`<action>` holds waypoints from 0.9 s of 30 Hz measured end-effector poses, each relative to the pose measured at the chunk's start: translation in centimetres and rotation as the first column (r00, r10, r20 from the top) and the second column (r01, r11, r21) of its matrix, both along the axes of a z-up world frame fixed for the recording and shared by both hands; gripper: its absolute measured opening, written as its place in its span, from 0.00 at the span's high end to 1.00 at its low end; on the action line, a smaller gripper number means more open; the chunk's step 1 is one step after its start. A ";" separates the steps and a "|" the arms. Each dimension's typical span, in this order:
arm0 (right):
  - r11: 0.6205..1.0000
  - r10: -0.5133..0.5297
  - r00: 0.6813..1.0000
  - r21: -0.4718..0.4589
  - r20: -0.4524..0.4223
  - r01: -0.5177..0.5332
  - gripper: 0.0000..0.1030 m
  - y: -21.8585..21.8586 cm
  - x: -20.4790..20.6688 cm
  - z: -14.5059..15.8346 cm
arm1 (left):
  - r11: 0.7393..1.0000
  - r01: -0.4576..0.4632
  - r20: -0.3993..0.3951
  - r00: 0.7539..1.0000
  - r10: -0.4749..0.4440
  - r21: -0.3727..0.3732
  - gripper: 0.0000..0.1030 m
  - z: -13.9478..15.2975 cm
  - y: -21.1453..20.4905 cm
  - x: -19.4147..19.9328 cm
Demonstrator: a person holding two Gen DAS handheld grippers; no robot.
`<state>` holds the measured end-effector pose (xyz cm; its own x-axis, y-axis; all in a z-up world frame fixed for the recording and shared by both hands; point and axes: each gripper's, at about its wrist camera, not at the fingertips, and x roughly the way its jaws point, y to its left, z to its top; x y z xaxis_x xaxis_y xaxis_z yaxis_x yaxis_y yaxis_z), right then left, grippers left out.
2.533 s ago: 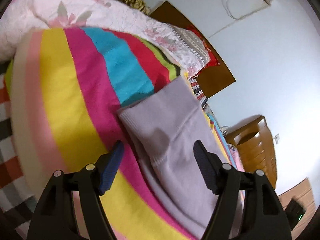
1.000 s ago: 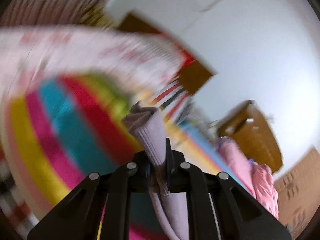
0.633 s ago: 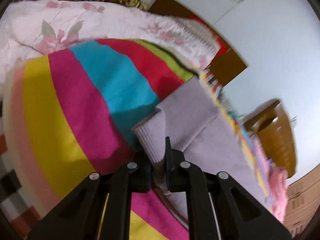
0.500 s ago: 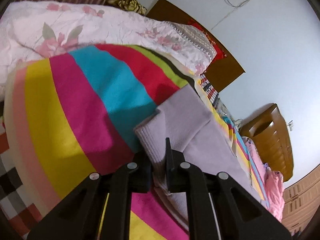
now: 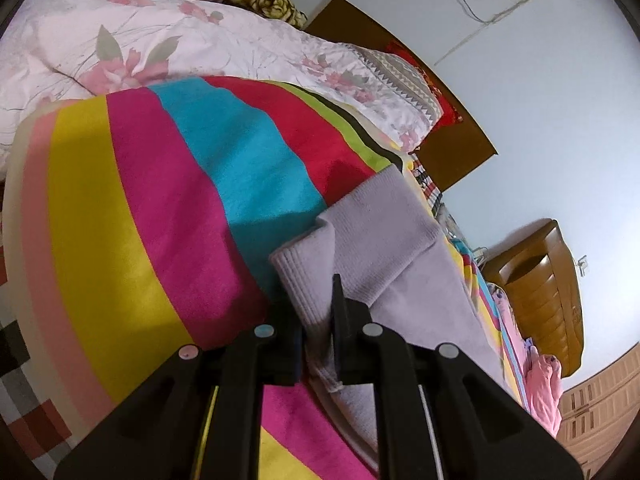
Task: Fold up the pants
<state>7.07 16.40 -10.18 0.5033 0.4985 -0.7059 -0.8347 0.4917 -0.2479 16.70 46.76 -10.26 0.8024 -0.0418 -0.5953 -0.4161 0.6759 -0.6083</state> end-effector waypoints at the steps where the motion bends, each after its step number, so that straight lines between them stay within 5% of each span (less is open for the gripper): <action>1: 1.000 0.006 1.000 -0.013 -0.021 -0.007 0.86 0.5 0.4 -0.4 | 1.000 -0.002 -0.005 1.000 0.002 0.007 0.87 0.1 -0.1 0.0; 3: 0.999 0.016 0.999 -0.042 -0.033 -0.017 0.85 1.4 0.4 -1.3 | 0.999 0.001 -0.020 1.000 0.000 0.033 0.87 0.3 -0.5 0.1; 5: 0.999 0.017 0.999 -0.032 -0.042 -0.018 0.72 1.5 0.4 -1.4 | 0.998 0.008 -0.038 0.999 -0.006 0.069 0.87 0.6 -0.8 0.3; 7: 1.000 0.030 0.998 -0.005 -0.059 -0.030 0.33 1.4 0.0 -1.1 | 0.995 0.014 -0.049 0.999 -0.009 0.098 0.87 0.8 -1.1 0.4; 9: 0.999 0.041 0.998 0.037 -0.053 -0.039 0.35 1.1 -0.3 -0.6 | 0.992 0.016 -0.056 0.998 -0.009 0.125 0.86 0.8 -1.4 0.5; 14: 0.996 0.027 0.988 0.093 -0.149 -0.013 0.67 1.1 1.4 -0.2 | 0.993 0.009 -0.047 0.999 -0.003 0.115 0.86 0.6 -1.3 0.5; 23: 1.000 0.014 0.994 0.023 -0.104 -0.011 0.70 2.0 2.2 -1.2 | 0.994 0.020 -0.045 0.999 -0.015 0.103 0.86 0.5 -1.0 0.3; 27: 0.999 0.025 0.989 0.050 -0.147 -0.017 0.84 1.8 2.4 -1.0 | 0.995 0.020 -0.045 0.999 -0.016 0.101 0.86 0.5 -0.9 0.4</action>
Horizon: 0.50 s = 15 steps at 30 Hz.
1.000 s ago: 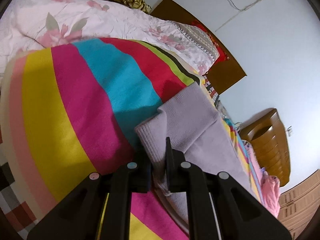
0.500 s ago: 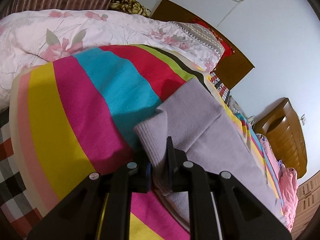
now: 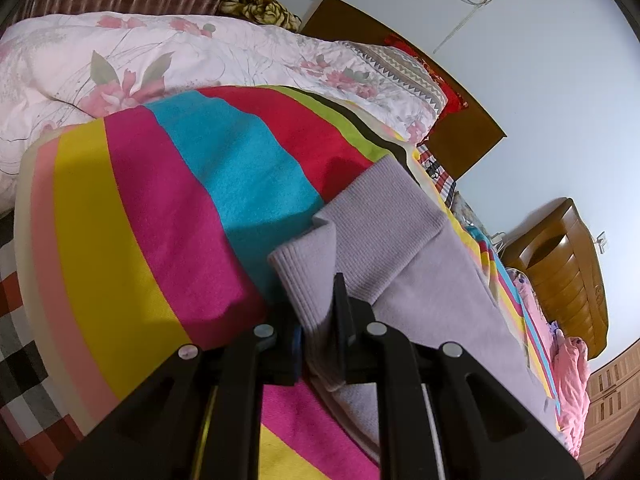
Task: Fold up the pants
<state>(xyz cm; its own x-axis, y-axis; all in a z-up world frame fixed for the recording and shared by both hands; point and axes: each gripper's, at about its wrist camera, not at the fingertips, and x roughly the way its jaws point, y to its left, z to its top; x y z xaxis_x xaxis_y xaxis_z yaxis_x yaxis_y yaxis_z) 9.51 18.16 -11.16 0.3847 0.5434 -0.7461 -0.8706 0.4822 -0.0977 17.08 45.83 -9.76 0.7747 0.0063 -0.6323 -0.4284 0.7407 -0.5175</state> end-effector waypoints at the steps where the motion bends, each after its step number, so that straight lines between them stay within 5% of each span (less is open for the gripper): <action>1: 1.000 -0.005 1.000 0.011 -0.019 0.005 0.85 -0.1 0.3 0.0 | 1.000 0.001 -0.001 1.000 -0.001 -0.001 0.86 0.0 0.0 0.0; 9: 0.997 -0.051 0.990 0.051 -0.131 0.058 0.93 -0.5 2.0 0.2 | 1.000 0.005 -0.002 1.000 -0.005 -0.003 0.86 0.0 0.1 0.1; 15: 0.990 -0.062 0.992 0.116 -0.106 0.075 0.95 -0.9 1.2 2.2 | 1.000 0.012 -0.007 1.000 -0.012 0.001 0.86 0.0 0.2 0.2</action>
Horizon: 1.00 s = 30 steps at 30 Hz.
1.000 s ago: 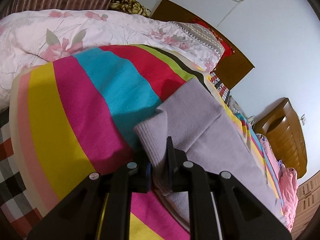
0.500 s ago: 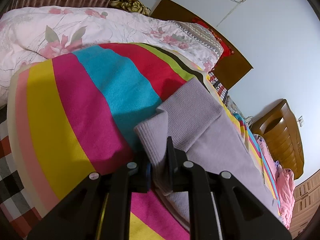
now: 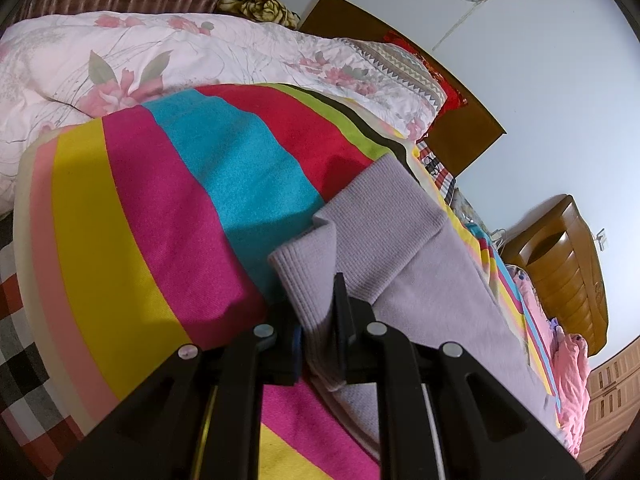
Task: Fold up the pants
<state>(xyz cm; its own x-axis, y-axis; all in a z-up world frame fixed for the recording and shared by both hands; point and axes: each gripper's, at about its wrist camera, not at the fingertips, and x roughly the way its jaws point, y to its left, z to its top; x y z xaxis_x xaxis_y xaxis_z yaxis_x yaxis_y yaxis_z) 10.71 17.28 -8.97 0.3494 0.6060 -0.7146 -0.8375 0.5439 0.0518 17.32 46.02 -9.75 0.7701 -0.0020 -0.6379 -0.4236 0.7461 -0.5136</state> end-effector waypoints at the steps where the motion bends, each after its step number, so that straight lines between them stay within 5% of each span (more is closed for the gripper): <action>1: 1.000 0.009 1.000 0.020 0.003 -0.009 0.95 -0.1 -0.2 0.7 | 1.000 0.000 0.000 1.000 0.000 0.001 0.86 0.0 0.0 0.0; 22: 0.993 0.056 0.996 -0.106 0.063 -0.049 0.94 1.7 -2.4 -2.2 | 1.000 -0.016 -0.003 1.000 0.016 0.014 0.86 -0.3 -0.4 0.0; 24: 0.995 0.049 0.998 -0.092 0.032 -0.046 0.84 1.6 -2.4 -2.0 | 1.000 -0.016 -0.007 1.000 0.017 0.019 0.86 -0.3 -0.4 0.1; 26: 0.991 0.082 0.996 -0.107 0.026 -0.079 0.61 1.7 -3.3 -1.7 | 1.000 -0.024 -0.016 1.000 0.024 0.020 0.85 -0.1 -0.4 0.1; 27: 0.988 0.118 0.993 -0.102 0.015 -0.116 0.39 1.5 -4.2 -1.3 | 0.999 -0.036 -0.020 0.999 0.036 0.023 0.82 0.2 -0.5 0.0; 30: 0.992 0.122 0.992 -0.029 0.034 -0.121 0.36 -1.4 -6.3 0.7 | 0.976 -0.162 -0.059 0.983 0.172 0.144 0.69 2.0 -1.3 -1.2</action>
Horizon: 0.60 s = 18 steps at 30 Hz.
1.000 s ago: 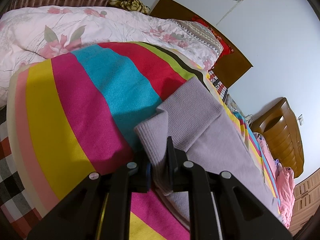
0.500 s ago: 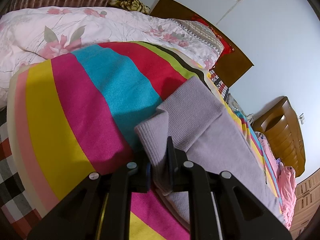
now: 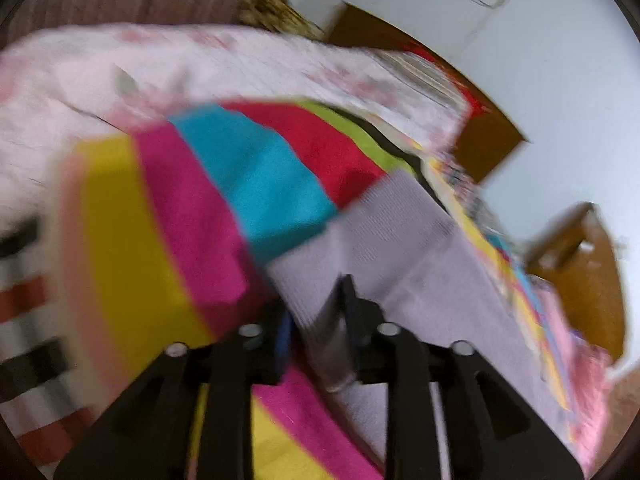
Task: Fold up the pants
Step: 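Open the left gripper and release the sweatpants edge onto the pile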
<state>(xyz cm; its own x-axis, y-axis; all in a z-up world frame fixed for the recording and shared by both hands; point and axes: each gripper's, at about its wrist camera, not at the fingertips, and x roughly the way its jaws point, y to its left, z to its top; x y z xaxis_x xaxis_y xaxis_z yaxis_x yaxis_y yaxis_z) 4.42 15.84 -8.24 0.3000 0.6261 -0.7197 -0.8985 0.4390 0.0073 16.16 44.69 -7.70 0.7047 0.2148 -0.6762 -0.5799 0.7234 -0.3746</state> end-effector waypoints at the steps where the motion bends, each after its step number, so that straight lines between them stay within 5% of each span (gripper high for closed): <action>1: 0.999 -0.023 1.000 0.022 -0.010 0.023 0.36 -1.4 0.0 0.5 | 0.985 -0.107 -0.039 0.993 0.113 0.134 0.70 1.4 -0.8 -1.0; 3: 0.992 -0.098 0.995 0.078 -0.036 0.101 0.36 -5.9 0.4 1.5 | 0.926 -0.208 -0.009 0.975 0.222 0.316 0.67 4.3 -2.9 -3.0; 4: 0.984 -0.145 0.988 0.100 -0.048 0.149 0.36 -8.1 0.9 1.8 | 0.918 -0.204 0.030 0.978 0.206 0.339 0.65 5.5 -3.9 -3.9; 7: 0.917 -0.366 0.925 0.126 -0.107 0.377 0.35 -15.4 3.0 1.6 | 0.936 -0.048 0.081 0.996 0.020 0.349 0.45 7.9 -8.2 -4.8; 9: 0.859 -0.474 0.865 0.130 -0.165 0.496 0.35 -18.8 4.1 1.0 | 0.914 0.111 0.030 0.991 -0.133 0.391 0.37 8.1 -12.4 -4.0; 11: 0.824 -0.534 0.828 0.117 -0.171 0.555 0.35 -20.1 4.5 0.6 | 0.877 0.250 -0.026 0.965 -0.263 0.410 0.36 7.4 -16.6 -3.3; 13: 0.813 -0.565 0.814 0.080 -0.134 0.577 0.35 -19.6 4.5 0.1 | 0.830 0.396 -0.072 0.913 -0.402 0.392 0.35 6.1 -21.1 -2.8; 16: 0.842 -0.532 0.843 0.053 -0.081 0.537 0.35 -17.5 3.9 -0.1 | 0.756 0.532 -0.173 0.844 -0.507 0.380 0.35 3.7 -26.5 -2.1; 18: 0.873 -0.486 0.874 0.031 -0.022 0.486 0.35 -16.0 3.1 -0.2 | 0.718 0.569 -0.221 0.821 -0.527 0.400 0.35 2.5 -28.9 -2.3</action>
